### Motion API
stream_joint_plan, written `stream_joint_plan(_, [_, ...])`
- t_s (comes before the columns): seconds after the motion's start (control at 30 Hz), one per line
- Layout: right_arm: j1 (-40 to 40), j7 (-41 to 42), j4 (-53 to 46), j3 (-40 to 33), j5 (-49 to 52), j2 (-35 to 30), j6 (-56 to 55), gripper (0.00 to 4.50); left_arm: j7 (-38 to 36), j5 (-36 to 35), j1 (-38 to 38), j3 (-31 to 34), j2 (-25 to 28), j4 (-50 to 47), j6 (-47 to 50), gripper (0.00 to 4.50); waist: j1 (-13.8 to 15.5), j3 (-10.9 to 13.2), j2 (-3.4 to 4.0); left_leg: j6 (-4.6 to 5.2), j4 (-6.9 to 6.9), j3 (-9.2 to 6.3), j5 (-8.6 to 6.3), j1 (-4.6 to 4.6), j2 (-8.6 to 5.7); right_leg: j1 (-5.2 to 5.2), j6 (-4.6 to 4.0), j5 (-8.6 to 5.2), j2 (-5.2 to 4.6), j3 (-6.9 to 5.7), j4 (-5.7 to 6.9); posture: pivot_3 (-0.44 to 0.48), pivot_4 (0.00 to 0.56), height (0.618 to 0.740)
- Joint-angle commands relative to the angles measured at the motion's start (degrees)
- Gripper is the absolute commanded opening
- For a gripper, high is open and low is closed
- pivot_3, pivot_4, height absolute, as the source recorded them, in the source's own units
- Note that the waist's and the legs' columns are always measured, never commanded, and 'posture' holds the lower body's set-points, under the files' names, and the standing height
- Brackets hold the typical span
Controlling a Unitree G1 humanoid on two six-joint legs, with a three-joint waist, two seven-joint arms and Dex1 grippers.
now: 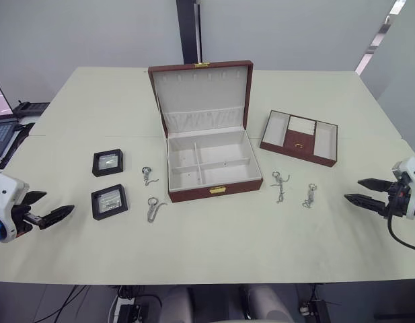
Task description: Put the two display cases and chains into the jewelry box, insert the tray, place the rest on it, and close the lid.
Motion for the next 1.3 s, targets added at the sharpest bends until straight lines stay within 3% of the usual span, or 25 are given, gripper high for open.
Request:
stream_joint_plan(0.03, [-0.4, 0.4, -0.2, -1.5, 0.2, -1.0, -0.8, 4.48, -0.2, 0.4, -0.6, 0.0, 2.0, 0.4, -1.2, 4.50, 0.0, 0.0, 0.00, 0.00, 0.00, 0.00, 0.00, 0.00, 0.00, 0.00, 0.00, 0.00, 0.00, 0.00, 0.01, 0.000, 0.150, 0.740])
stream_joint_plan(1.0, [0.0, 0.2, 1.5, -2.4, 0.9, -0.5, -2.3, 4.48, 0.6, -0.4, -2.3, 0.0, 1.6, 0.4, -1.8, 4.50, 0.0, 0.0, 0.00, 0.00, 0.04, 0.00, 0.00, 0.03, -0.01, -0.01, 0.00, 0.00, 0.01, 0.01, 0.14, 0.000, 0.150, 0.740])
stream_joint_plan(1.17, [-1.8, 1.5, -8.8, -3.6, 7.1, 1.0, 3.9, 4.48, -1.0, -3.8, -2.8, 0.8, 0.9, -2.0, 0.1, 4.50, -0.1, 0.0, 0.00, 0.00, 0.06, -0.01, 0.01, 0.03, 0.00, -0.01, 0.00, 0.00, 0.01, 0.01, 0.19, 0.000, 0.150, 0.740])
stream_joint_plan(1.3, [-1.8, 1.4, -22.0, -2.7, 12.2, 1.7, 9.2, 4.48, -5.9, -3.3, -1.6, -2.1, 3.0, -3.7, -0.6, 4.50, -0.1, 0.0, 0.02, 0.00, 0.05, -0.04, 0.01, 0.04, 0.00, -0.01, 0.00, 0.00, 0.04, 0.00, 0.22, 0.000, 0.150, 0.740])
